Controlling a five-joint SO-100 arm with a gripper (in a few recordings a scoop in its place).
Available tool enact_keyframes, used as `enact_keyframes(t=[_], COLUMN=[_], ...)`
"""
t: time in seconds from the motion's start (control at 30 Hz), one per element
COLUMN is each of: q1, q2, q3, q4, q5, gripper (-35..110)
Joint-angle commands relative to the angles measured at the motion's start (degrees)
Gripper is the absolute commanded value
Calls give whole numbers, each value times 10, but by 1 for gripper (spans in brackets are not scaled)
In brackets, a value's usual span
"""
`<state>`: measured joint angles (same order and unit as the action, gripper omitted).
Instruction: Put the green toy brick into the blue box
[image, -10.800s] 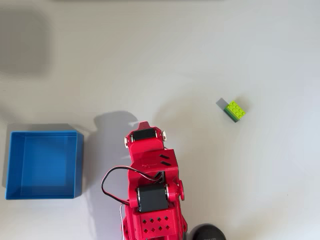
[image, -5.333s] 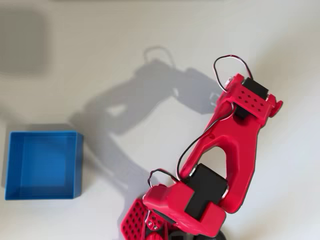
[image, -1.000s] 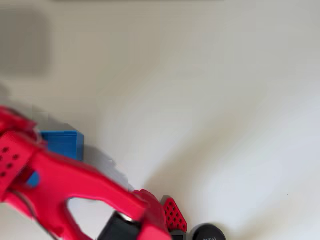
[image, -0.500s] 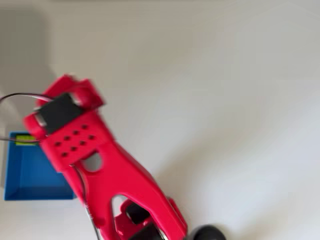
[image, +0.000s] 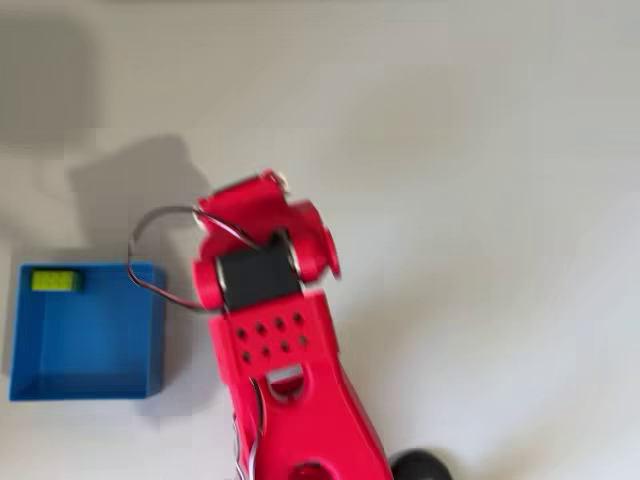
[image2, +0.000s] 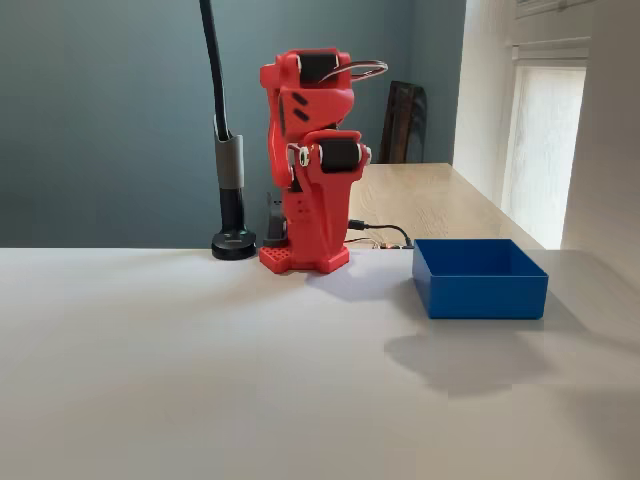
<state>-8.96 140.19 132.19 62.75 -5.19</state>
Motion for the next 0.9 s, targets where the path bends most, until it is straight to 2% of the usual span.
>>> enact_keyframes(t=[0.0, 0.47, 0.87], q1=[15, 63, 79], q2=[103, 354, 466], q3=[60, 308, 439], q4=[-4, -9, -32], q5=[5, 11, 11], gripper=[0, 0, 0])
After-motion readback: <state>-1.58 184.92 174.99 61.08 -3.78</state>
